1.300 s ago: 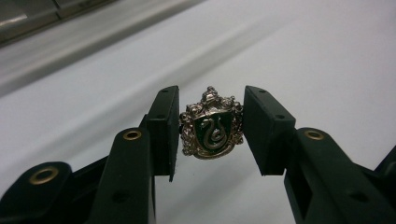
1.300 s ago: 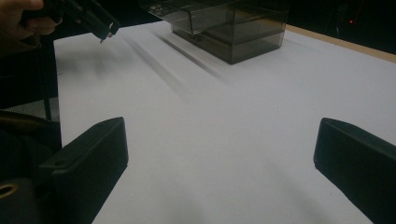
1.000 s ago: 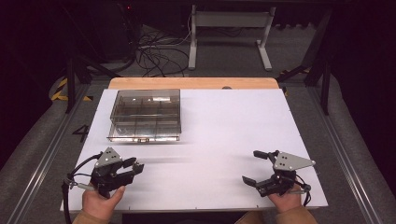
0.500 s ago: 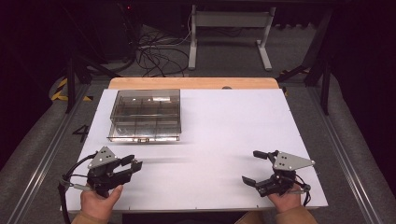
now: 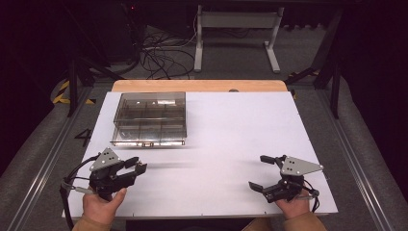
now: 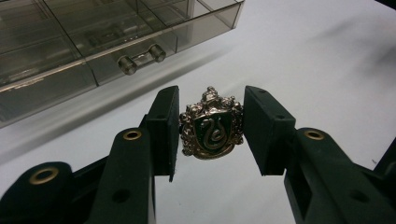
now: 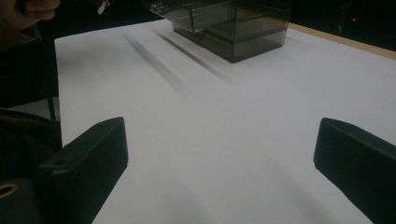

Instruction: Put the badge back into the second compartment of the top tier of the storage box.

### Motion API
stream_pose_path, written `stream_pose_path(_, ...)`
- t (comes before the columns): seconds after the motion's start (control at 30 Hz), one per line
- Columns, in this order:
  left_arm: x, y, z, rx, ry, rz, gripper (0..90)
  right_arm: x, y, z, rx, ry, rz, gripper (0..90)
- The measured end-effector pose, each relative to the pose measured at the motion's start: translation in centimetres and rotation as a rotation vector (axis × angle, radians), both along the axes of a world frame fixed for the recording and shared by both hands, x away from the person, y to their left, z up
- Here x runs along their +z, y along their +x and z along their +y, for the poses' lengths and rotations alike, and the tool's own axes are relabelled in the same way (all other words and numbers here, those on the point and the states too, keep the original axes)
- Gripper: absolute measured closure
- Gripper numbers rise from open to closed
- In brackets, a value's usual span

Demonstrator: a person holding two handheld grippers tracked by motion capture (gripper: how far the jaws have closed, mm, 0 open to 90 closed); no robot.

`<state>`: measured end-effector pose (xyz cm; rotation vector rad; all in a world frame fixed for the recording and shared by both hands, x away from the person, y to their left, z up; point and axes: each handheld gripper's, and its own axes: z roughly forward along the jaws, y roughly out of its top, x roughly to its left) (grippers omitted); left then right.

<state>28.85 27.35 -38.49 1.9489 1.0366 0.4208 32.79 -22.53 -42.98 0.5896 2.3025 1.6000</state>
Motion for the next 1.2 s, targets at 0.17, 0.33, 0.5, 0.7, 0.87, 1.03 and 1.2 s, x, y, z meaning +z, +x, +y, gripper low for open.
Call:
stream_pose_path(0.17, 0.5, 0.3, 0.0, -0.004, -0.002, 0.001, 58.0, 0.0, 0.0, 0.0, 0.0, 0.0, 0.001, 3.6)
stream_pose_path(0.33, 1.1, 0.8, 0.1, 0.0, -0.008, -0.001, 58.0, 0.0, 0.0, 0.0, -0.001, -0.001, 0.005, 3.6)
stream_pose_path(0.5, 1.6, 1.4, 0.0, -0.001, -0.012, -0.001, 58.0, 0.0, 0.0, 0.0, -0.001, -0.002, 0.005, 3.6)
stream_pose_path(0.7, 2.3, 2.1, -0.4, -0.007, -0.017, -0.008, 58.0, 0.0, 0.0, 0.0, -0.001, -0.003, 0.005, 3.6)
stream_pose_path(0.87, 2.9, 2.8, -0.6, -0.008, -0.021, -0.015, 58.0, 0.0, 0.0, -0.1, -0.001, -0.002, 0.004, 3.6)
stream_pose_path(1.03, 3.2, 3.3, -0.7, -0.003, -0.026, -0.009, 58.0, 0.0, 0.0, -0.1, 0.0, -0.002, 0.003, 3.6)
stream_pose_path(1.2, 3.5, 3.9, -0.9, -0.007, -0.027, -0.009, 58.0, 0.0, 0.0, -0.1, 0.001, -0.001, 0.004, 3.6)
